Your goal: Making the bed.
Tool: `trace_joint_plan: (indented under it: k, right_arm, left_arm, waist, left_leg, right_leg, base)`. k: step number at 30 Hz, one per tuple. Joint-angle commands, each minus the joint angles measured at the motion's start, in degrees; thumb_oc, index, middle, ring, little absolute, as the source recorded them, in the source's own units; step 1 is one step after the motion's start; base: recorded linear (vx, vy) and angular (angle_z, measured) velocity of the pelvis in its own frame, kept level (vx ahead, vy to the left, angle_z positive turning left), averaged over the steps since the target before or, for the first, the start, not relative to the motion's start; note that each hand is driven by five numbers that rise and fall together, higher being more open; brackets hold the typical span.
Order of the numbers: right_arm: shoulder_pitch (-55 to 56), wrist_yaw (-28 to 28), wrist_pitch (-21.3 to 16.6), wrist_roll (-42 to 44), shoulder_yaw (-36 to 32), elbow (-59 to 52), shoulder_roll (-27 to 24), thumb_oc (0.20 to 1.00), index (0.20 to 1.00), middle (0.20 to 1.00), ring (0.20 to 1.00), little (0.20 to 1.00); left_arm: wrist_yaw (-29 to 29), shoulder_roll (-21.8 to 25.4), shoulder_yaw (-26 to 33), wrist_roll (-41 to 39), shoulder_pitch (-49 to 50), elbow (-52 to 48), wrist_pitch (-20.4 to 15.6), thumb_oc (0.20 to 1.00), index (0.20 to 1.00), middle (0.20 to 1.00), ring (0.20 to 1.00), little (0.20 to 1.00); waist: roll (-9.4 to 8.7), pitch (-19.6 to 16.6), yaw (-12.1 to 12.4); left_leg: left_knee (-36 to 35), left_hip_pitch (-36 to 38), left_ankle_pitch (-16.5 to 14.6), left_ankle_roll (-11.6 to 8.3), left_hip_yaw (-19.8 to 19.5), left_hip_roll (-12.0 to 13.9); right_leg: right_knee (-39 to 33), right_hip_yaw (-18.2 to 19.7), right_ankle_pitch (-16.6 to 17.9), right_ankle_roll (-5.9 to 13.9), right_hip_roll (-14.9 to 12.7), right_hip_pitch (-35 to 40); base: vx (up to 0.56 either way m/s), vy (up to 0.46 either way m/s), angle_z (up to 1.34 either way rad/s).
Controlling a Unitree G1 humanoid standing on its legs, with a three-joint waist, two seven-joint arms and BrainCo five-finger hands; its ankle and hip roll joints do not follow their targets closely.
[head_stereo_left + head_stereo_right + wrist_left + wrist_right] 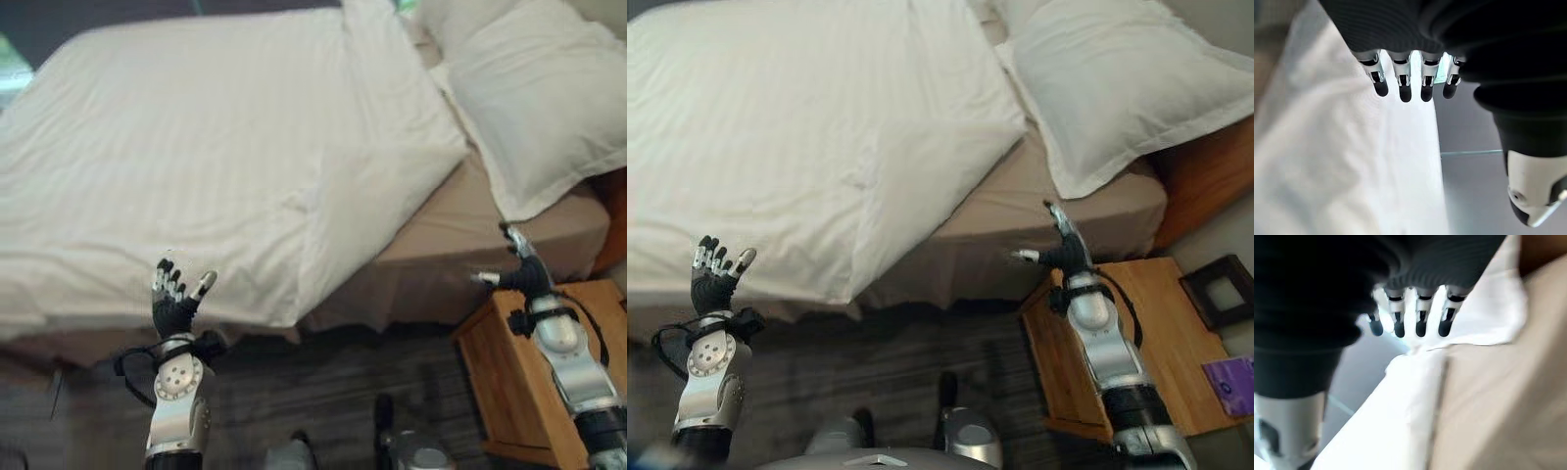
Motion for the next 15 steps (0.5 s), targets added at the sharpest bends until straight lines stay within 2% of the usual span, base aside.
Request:
trace_joint_plan:
  k: [1,2,4,5,6,7,8,11,12,13,15]
  right_arm:
    - [-2.41,-3.26,-0.26,-2.88,0.58,2.63,1.53,1.000,1.000,1.000,1.000,1.000]
    - [-3.04,-3.53,0.46,-3.21,1.14,4.22,1.65,1.000,1.000,1.000,1.000,1.000]
    - [-4.91,-4.07,0.47,-3.67,1.85,6.92,2.01,1.000,1.000,1.000,1.000,1.000]
    - [-6.23,-4.34,0.74,-4.11,2.63,7.34,2.10,1.000,1.000,1.000,1.000,1.000]
    - [-6.59,-4.41,0.71,-4.13,2.72,7.55,2.16,1.000,1.000,1.000,1.000,1.000]
    - [-10.13,-5.50,1.52,-4.95,4.26,9.83,2.41,1.000,1.000,1.000,1.000,1.000]
    - [-12.23,-6.35,1.71,-4.69,5.16,12.19,3.19,1.000,1.000,1.000,1.000,1.000]
    - [-17.36,-7.35,2.07,-5.13,8.23,15.41,2.80,1.000,1.000,1.000,1.000,1.000]
    - [-18.04,-7.27,2.33,-5.50,8.90,16.16,2.28,1.000,1.000,1.000,1.000,1.000]
    - [-20.25,-7.42,3.22,-4.89,9.92,19.33,1.71,1.000,1.000,1.000,1.000,1.000]
    - [-22.09,-6.91,3.78,-5.60,10.77,20.64,1.57,1.000,1.000,1.000,1.000,1.000]
  left_arm:
    - [-0.81,9.43,3.94,2.39,2.93,-1.35,-0.22,1.000,1.000,1.000,1.000,1.000]
    - [-1.28,10.00,3.33,3.02,2.78,-0.84,0.44,1.000,1.000,1.000,1.000,1.000]
    - [-2.01,11.77,2.08,2.97,0.23,-0.91,0.33,1.000,1.000,1.000,1.000,1.000]
    - [-2.09,12.73,1.42,3.42,-0.55,-1.09,0.60,1.000,1.000,1.000,1.000,1.000]
    - [-2.07,12.77,1.50,3.43,-0.77,-1.02,0.63,1.000,1.000,1.000,1.000,1.000]
    - [-1.94,14.23,0.20,4.22,-2.90,-1.10,0.46,1.000,1.000,1.000,1.000,1.000]
    - [-1.87,14.47,-0.61,4.09,-4.36,-0.62,0.13,1.000,1.000,1.000,1.000,1.000]
    - [-1.88,14.63,-2.44,2.55,-6.62,0.14,-1.01,1.000,1.000,1.000,1.000,1.000]
    - [-2.08,14.91,-2.97,1.97,-6.98,0.10,-1.39,1.000,1.000,1.000,1.000,1.000]
    - [-2.89,16.16,-4.16,0.56,-8.79,0.62,-2.23,1.000,1.000,1.000,1.000,1.000]
    - [-3.24,16.62,-4.37,0.68,-9.36,0.91,-1.89,1.000,1.000,1.000,1.000,1.000]
  waist:
    - [-7.54,-5.07,-1.34]
    - [-7.68,-5.52,-1.51]
    - [-8.11,-5.04,-1.96]
    - [-8.10,-4.23,-2.23]
    - [-8.19,-4.10,-2.22]
    - [-8.49,-2.20,-2.45]
    - [-8.89,-1.74,-2.25]
    - [-8.78,-1.27,-1.76]
    - [-8.71,-1.06,-2.00]
    - [-8.27,-1.17,-2.39]
    - [-8.61,-1.44,-2.24]
  left_leg:
    - [-4.73,4.56,4.18,-1.61,7.34,-4.53]
    - [-6.02,4.94,5.12,-1.43,6.29,-5.43]
    - [-7.36,6.15,3.73,-0.10,5.94,-6.47]
    - [-7.54,7.05,3.03,0.51,5.92,-6.62]
    - [-7.52,6.97,2.88,0.70,5.99,-6.81]
    - [-7.70,7.66,2.30,1.47,6.29,-6.89]
    - [-7.74,7.69,1.85,1.70,6.64,-6.85]
    - [-7.77,7.50,1.74,0.68,5.59,-6.55]
    - [-7.77,7.71,1.52,0.31,4.67,-6.51]
    - [-7.77,8.03,0.51,-0.40,2.12,-6.45]
    - [-7.77,8.37,0.27,-0.41,1.92,-6.90]
  right_leg:
    - [-11.15,-2.18,-5.51,6.10,-8.58,13.38]
    - [-10.37,-2.48,-5.21,6.12,-8.66,13.87]
    - [-1.05,-3.79,-5.37,7.00,-10.17,10.98]
    - [3.53,-3.63,-3.92,7.84,-11.08,8.71]
    - [4.40,-3.42,-4.22,8.04,-11.41,8.18]
    - [13.76,-2.61,-0.99,9.96,-13.09,2.43]
    - [15.85,-1.84,-0.97,10.06,-13.65,-0.12]
    - [6.64,-0.53,-3.37,8.10,-11.75,-0.99]
    - [1.83,1.38,-3.42,7.90,-11.18,-2.11]
    - [-8.24,4.57,-0.38,8.89,-11.01,-2.12]
    - [-9.99,3.97,0.68,9.05,-11.25,-1.23]
  base:
    - [0.26,0.190,0.61]
    - [0.25,0.170,0.61]
    - [0.19,0.151,0.35]
    - [0.09,0.112,0.28]
    - [0.07,0.131,0.33]
    - [0.05,0.103,0.29]
    - [0.11,0.079,0.05]
    - [0.15,-0.051,-0.04]
    - [0.35,-0.145,-0.01]
    - [0.37,-0.149,0.03]
    - [0.23,-0.092,0.82]
